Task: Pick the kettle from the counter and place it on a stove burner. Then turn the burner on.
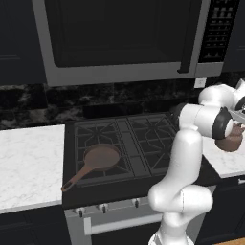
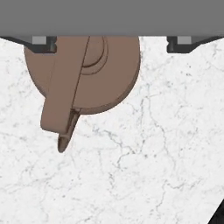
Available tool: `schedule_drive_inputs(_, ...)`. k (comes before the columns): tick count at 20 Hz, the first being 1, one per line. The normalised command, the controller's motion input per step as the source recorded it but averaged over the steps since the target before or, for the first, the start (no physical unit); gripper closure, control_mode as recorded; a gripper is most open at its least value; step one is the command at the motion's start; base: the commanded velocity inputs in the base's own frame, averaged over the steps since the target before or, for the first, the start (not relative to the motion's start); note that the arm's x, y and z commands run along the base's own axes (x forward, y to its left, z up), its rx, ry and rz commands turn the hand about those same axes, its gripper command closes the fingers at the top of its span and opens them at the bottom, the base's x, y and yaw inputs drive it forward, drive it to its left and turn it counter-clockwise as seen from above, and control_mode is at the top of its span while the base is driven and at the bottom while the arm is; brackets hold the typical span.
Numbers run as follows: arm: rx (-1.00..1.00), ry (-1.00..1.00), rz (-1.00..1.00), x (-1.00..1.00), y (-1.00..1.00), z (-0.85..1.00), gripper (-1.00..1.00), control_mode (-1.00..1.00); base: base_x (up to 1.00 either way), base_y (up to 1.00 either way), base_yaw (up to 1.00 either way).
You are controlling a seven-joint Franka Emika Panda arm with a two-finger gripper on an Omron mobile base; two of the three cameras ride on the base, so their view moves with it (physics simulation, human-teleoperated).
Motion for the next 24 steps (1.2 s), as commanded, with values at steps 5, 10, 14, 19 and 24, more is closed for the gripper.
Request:
schedule_drive_inputs(5,-0.02,0.0,0.0,0.1,-0.03,-0.11,1.0,-1.0,0.0,0.0,0.0)
schedule_drive_inputs(10,0.0,0.0,0.0,0.0,0.0,0.0,1.0,-1.0,0.0,0.0,0.0)
schedule_drive_inputs(14,0.0,0.0,0.0,-0.01,0.0,0.0,1.0,-1.0,0.0,0.0,0.0)
schedule_drive_inputs(19,0.01,-0.09,0.0,-0.21,0.0,0.09,1.0,-1.0,0.0,0.0,0.0)
schedule_drive_inputs(24,0.01,-0.23,0.0,-0.49,0.0,0.24,1.0,-1.0,0.0,0.0,0.0)
